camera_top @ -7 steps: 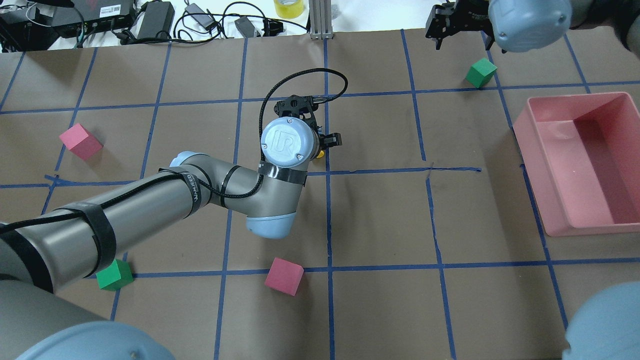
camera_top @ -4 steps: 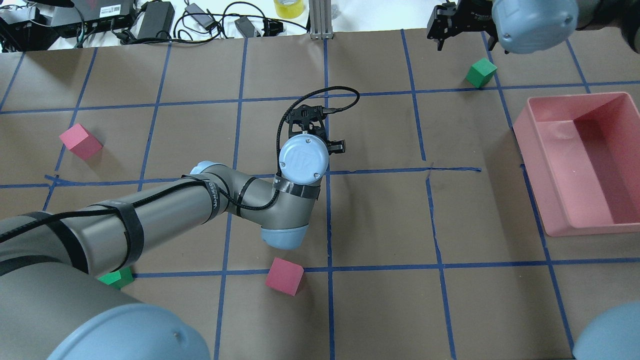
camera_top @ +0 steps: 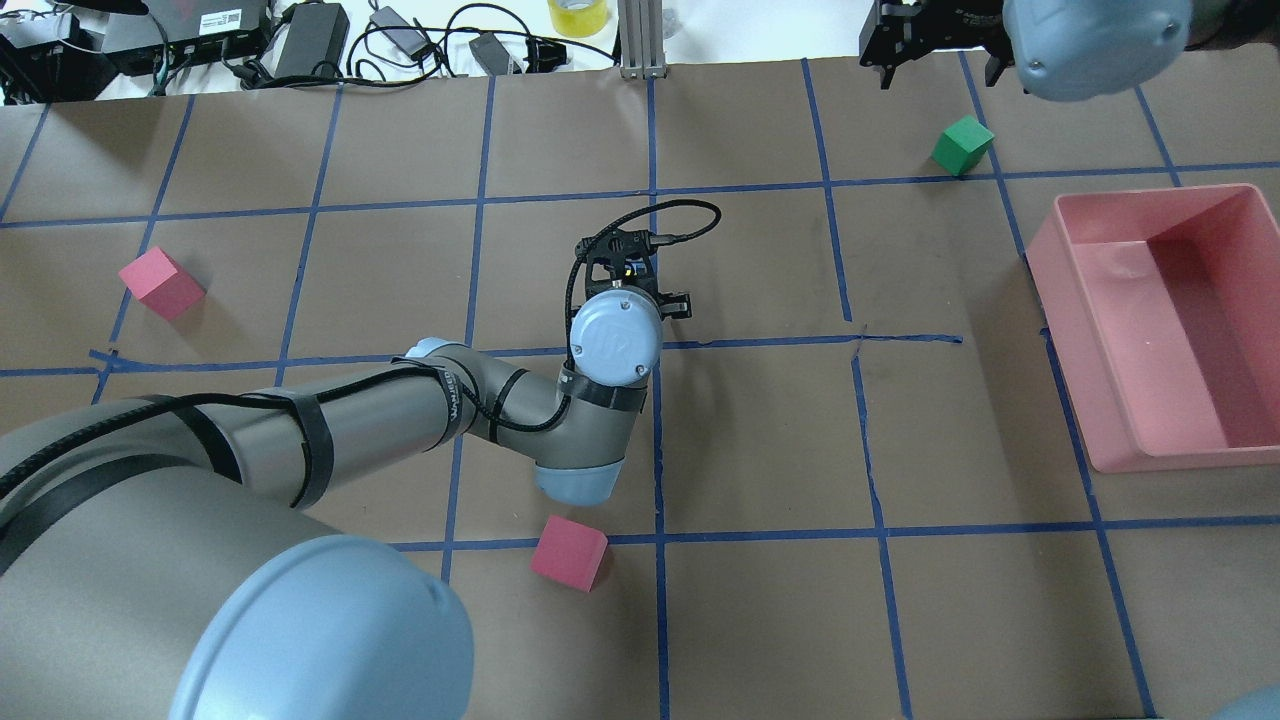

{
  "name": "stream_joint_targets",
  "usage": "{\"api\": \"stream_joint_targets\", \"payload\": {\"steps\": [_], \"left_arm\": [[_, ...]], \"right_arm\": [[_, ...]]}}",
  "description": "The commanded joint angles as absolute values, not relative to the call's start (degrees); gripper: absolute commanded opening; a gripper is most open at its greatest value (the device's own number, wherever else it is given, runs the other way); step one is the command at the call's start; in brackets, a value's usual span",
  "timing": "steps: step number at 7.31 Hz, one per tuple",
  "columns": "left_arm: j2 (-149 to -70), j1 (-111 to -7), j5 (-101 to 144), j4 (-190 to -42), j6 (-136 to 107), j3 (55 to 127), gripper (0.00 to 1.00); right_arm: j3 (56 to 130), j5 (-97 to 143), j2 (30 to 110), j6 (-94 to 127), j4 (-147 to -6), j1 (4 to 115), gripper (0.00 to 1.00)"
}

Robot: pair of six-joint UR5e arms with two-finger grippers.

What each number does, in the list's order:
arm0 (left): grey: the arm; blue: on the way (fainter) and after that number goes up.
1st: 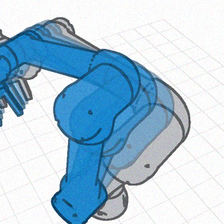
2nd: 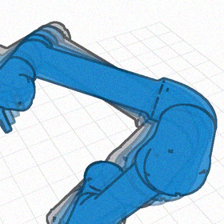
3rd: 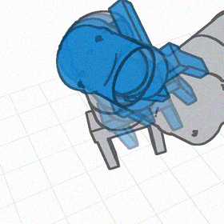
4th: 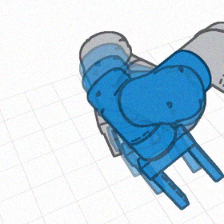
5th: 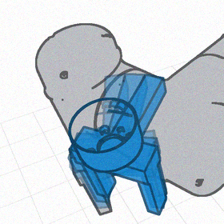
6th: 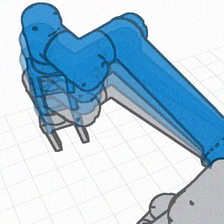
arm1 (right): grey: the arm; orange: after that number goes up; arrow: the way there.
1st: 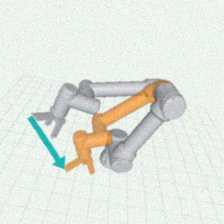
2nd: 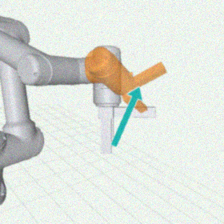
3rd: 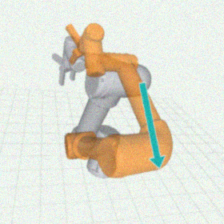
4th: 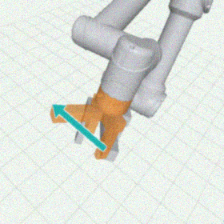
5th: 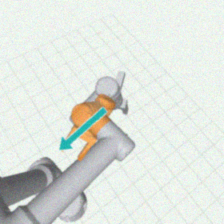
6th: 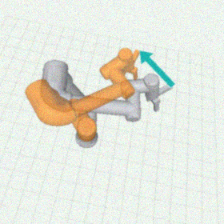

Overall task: Align button upright
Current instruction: 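Lower the left gripper and grasp the switch by its yellow cap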

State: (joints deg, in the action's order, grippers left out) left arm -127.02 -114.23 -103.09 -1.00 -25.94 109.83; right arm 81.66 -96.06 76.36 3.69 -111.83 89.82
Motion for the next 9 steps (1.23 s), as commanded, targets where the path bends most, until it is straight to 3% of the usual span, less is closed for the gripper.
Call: {"api": "stream_joint_targets", "payload": {"steps": [1, 3, 4, 5, 6, 7, 8, 9], "left_arm": [[-127.2, -114.3, -103.1, -0.8, -25.8, 109.8, 0.81], [-127.2, -114.3, -103.1, -0.8, -25.8, 109.3, 0.74], [-127.3, -114.3, -103.1, -0.8, -25.8, 109.1, 0.66], [-127.2, -114.3, -103.1, -0.8, -25.8, 109.1, 0.46], [-127.2, -114.3, -103.1, -0.8, -25.8, 109.1, 0.37], [-127.2, -114.3, -103.1, -0.8, -25.8, 109.1, 0.36], [-126.3, -114.3, -102.9, -0.8, -25.7, 109.0, 0.19], [-126.0, -114.3, -102.8, -0.8, -25.6, 109.1, 0.16]], "right_arm": [[81.9, -92.8, 77.1, -1.1, -110.7, 90.9, 1.00], [82.5, -90.8, 77.1, -2.1, -102.6, 91.1, 1.00], [82.5, -90.9, 77.2, -2.1, -102.5, 91.1, 1.00], [82.4, -91.4, 77.3, -2.1, -102.6, 91.1, 1.00], [82.4, -91.1, 77.3, -2.1, -102.6, 91.1, 1.00], [82.4, -91.6, 77.3, -2.2, -102.6, 91.1, 1.00], [82.4, -90.9, 77.3, -2.1, -102.7, 91.1, 1.00], [81.7, -90.9, 77.5, -2.0, -102.6, 91.1, 1.00]]}}
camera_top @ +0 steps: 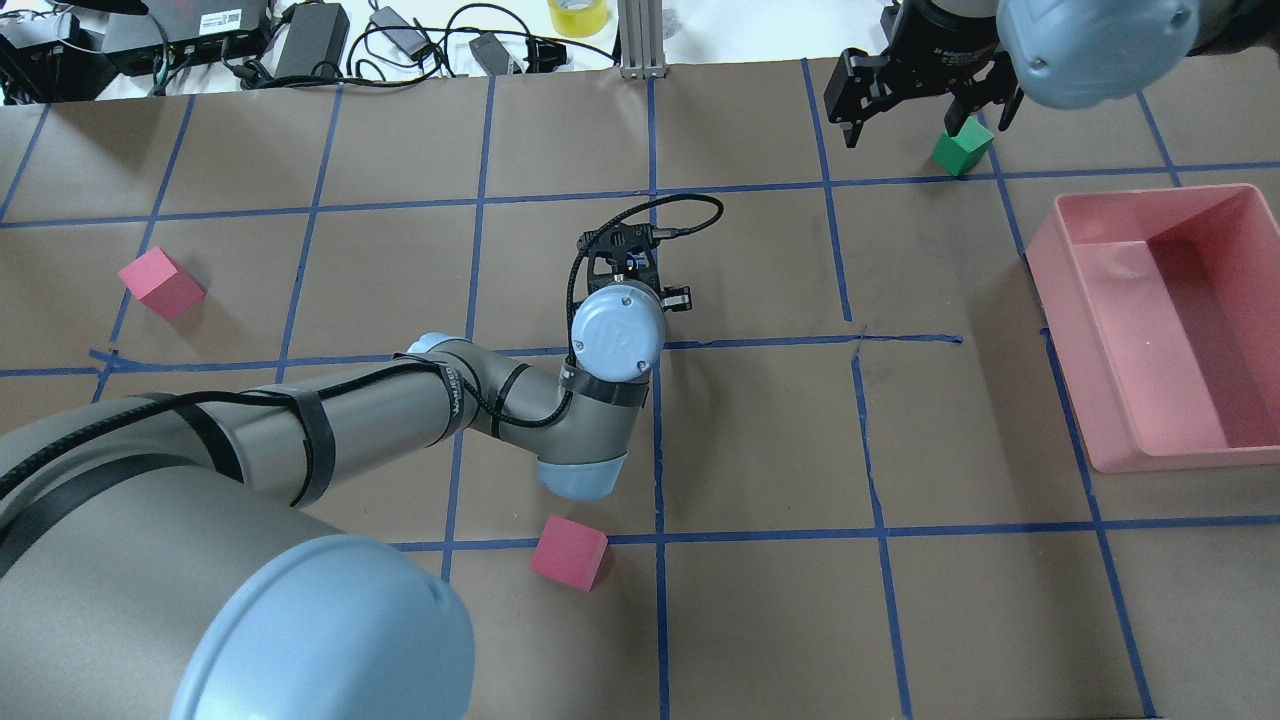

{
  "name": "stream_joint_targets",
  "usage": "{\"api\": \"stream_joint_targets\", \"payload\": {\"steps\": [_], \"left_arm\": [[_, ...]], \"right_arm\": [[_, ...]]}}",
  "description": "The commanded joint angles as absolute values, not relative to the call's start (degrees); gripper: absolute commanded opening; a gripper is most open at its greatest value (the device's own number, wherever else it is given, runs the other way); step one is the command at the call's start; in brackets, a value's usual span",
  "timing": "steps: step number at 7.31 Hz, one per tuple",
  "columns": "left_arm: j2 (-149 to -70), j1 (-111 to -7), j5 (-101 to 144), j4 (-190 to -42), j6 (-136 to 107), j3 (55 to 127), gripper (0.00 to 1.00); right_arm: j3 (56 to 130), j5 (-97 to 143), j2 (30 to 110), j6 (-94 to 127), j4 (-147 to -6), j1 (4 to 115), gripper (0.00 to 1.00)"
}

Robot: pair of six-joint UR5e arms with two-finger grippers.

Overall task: Align button upright
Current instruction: 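Lift the switch with the left gripper and carry it farther from the robot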

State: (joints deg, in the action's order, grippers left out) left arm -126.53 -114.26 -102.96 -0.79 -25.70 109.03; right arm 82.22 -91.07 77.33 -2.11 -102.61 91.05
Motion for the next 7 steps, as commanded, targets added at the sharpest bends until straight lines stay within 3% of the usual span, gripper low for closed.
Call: {"api": "stream_joint_targets", "payload": {"steps": [1, 5, 7], "left_arm": [[-125.2, -114.3, -102.6, -1.1, -25.1, 109.0, 0.16], [-117.9, -113.6, -100.3, -19.7, -25.1, 107.1, 0.11], [-113.4, -110.6, -94.3, -44.0, -25.0, 100.0, 0.02]], "right_arm": [[81.5, -91.3, 78.2, -2.1, -102.7, 91.1, 1.00], [82.1, -91.6, 79.0, -2.1, -102.7, 91.0, 1.00], [81.7, -91.2, 79.1, -2.1, -102.7, 91.0, 1.00]]}}
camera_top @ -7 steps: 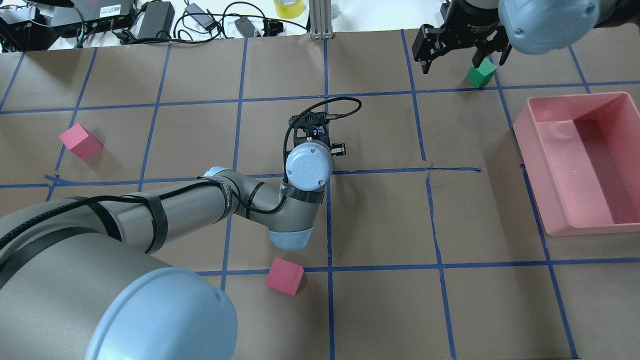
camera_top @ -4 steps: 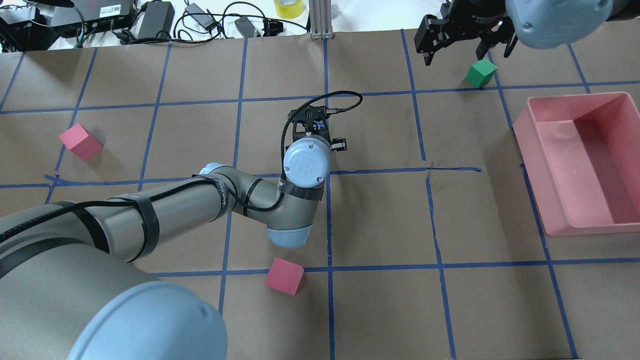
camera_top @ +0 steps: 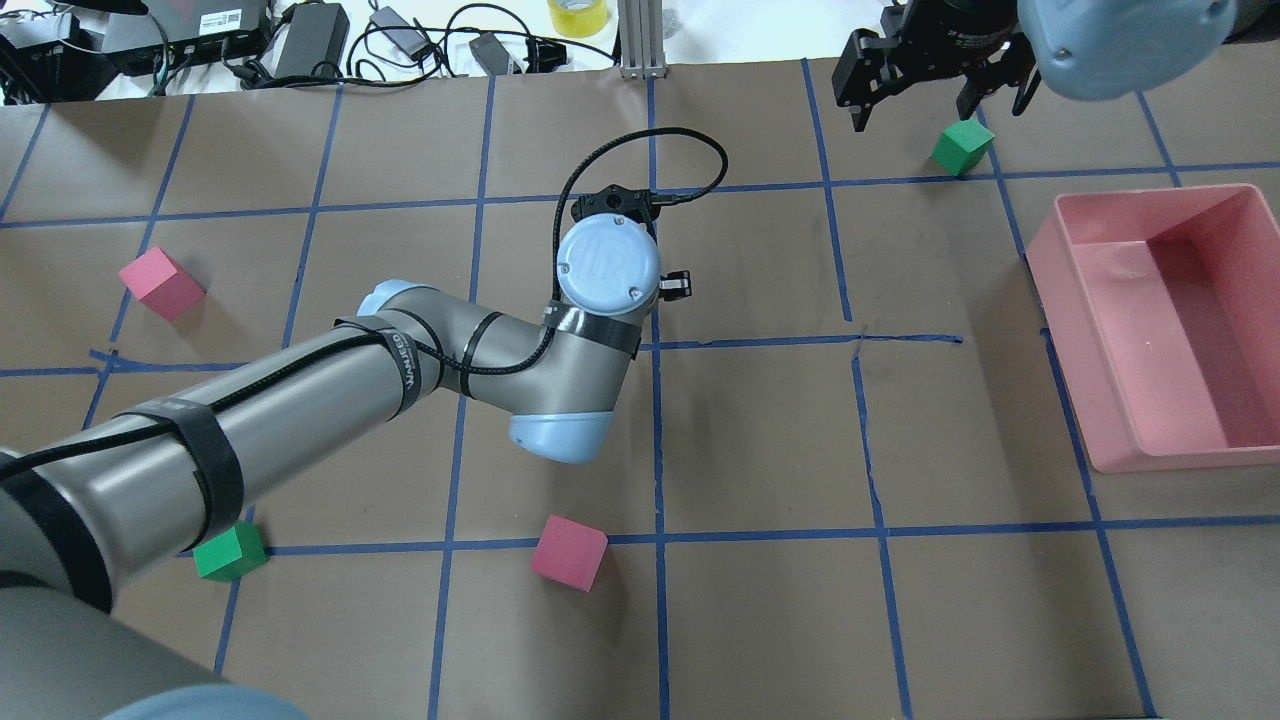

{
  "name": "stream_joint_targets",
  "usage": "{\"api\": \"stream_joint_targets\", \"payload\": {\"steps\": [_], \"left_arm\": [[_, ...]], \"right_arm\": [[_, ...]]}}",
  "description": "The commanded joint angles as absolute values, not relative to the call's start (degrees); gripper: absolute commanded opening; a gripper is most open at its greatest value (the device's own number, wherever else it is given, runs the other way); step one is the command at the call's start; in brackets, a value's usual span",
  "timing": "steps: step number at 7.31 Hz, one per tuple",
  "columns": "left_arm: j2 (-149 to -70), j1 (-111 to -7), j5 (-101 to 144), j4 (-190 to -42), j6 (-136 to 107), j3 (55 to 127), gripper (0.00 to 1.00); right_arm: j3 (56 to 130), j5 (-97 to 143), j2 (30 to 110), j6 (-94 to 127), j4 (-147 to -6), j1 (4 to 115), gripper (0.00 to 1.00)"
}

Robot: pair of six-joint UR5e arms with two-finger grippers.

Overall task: Align button upright
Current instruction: 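Lift the switch with the left gripper and carry it farther from the robot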

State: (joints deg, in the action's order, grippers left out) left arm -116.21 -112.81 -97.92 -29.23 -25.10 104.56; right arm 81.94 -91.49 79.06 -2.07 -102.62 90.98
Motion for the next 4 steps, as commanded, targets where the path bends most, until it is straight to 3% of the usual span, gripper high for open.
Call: {"api": "stream_joint_targets", "payload": {"steps": [1, 4], "left_arm": [[-112.1, -108.6, -92.2, -53.3, -20.9, 96.8, 0.01], [-109.9, -99.5, -83.9, -66.0, -17.1, 95.8, 0.00]], "right_arm": [[82.1, -91.5, 79.1, -2.0, -102.7, 91.0, 1.00], [82.4, -91.1, 79.0, -2.0, -102.1, 91.0, 1.00]]}}
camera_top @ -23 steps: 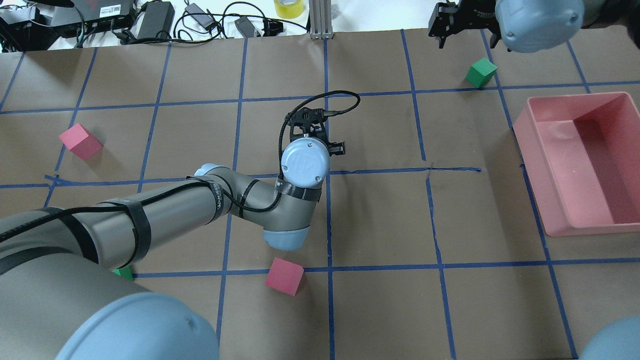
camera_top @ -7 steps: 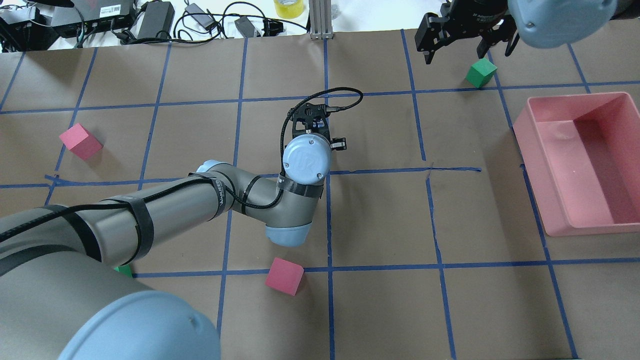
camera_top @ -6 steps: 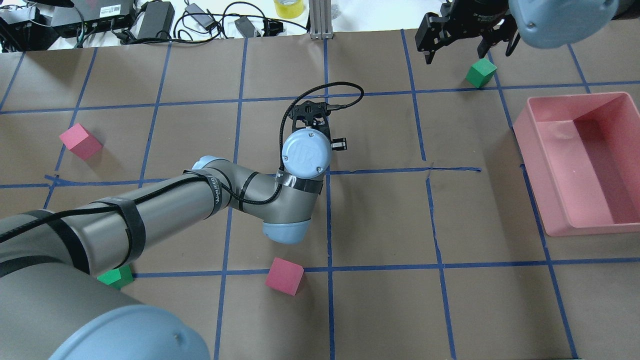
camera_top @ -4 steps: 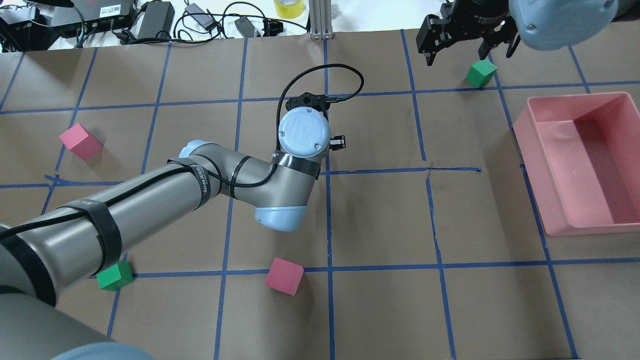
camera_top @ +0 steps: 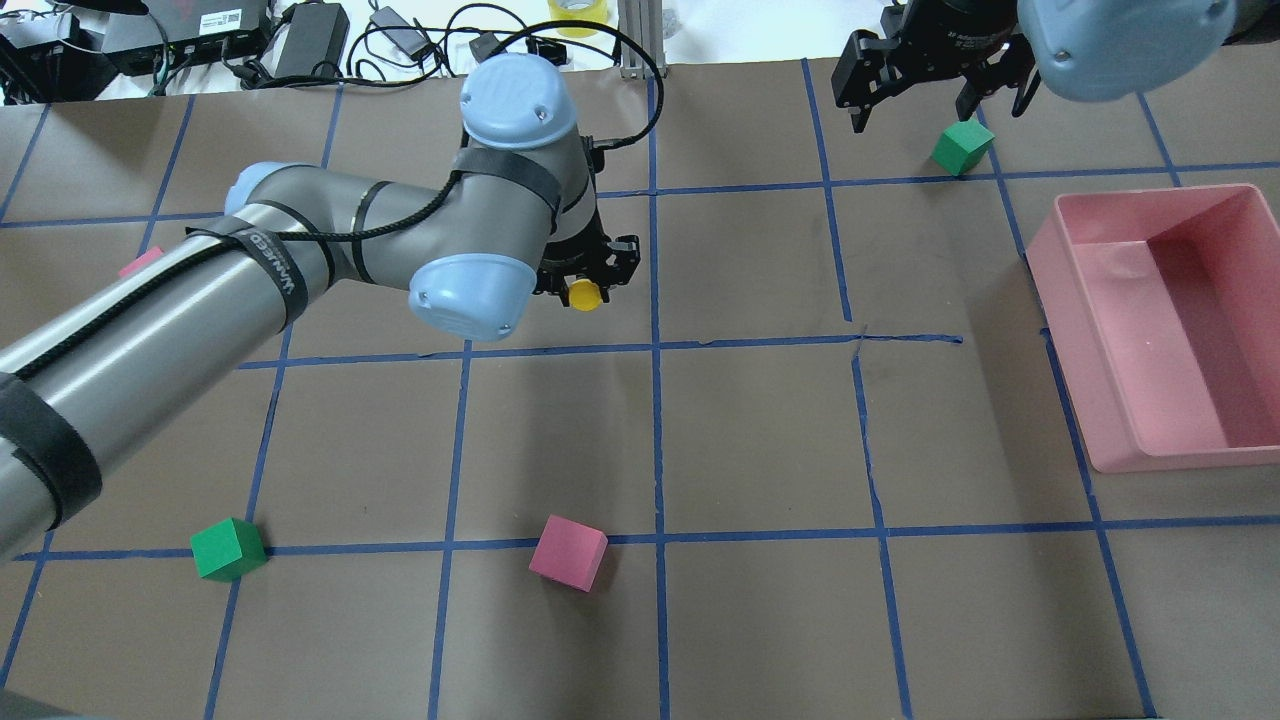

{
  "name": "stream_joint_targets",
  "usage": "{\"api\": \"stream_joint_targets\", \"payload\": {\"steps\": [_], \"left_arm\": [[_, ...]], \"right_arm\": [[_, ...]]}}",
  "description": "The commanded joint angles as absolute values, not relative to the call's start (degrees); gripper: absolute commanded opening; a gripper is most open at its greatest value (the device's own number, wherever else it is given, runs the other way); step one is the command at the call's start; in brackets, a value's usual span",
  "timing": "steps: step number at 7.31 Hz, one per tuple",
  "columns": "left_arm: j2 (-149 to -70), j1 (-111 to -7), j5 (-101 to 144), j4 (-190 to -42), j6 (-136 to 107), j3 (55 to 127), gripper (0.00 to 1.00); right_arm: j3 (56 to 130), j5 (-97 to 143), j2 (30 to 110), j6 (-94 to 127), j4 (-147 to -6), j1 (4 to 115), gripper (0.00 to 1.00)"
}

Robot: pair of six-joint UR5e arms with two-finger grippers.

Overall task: Align button upright
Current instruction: 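Lift the switch with the left gripper and carry it farther from the robot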

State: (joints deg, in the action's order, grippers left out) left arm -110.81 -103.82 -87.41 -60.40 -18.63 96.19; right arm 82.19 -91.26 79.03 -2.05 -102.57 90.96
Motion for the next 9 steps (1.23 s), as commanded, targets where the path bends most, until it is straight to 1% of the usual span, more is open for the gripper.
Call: {"api": "stream_joint_targets", "payload": {"steps": [1, 4, 7, 9], "left_arm": [[-109.3, -97.0, -83.8, -70.1, -13.8, 95.0, 0.00], [-110.1, -91.4, -84.2, -84.2, -8.2, 88.9, 0.00], [-113.6, -86.4, -84.8, -90.3, -6.1, 88.0, 0.00], [-116.7, -84.6, -83.8, -94.6, -5.5, 83.4, 0.00]], "right_arm": [[82.4, -90.9, 79.0, -2.0, -101.9, 91.0, 1.00], [82.4, -91.0, 79.0, -1.1, -101.8, 91.1, 1.00], [82.7, -91.7, 79.1, -1.1, -100.0, 91.0, 1.00], [82.8, -91.7, 78.8, -1.3, -99.9, 90.7, 1.00]]}}
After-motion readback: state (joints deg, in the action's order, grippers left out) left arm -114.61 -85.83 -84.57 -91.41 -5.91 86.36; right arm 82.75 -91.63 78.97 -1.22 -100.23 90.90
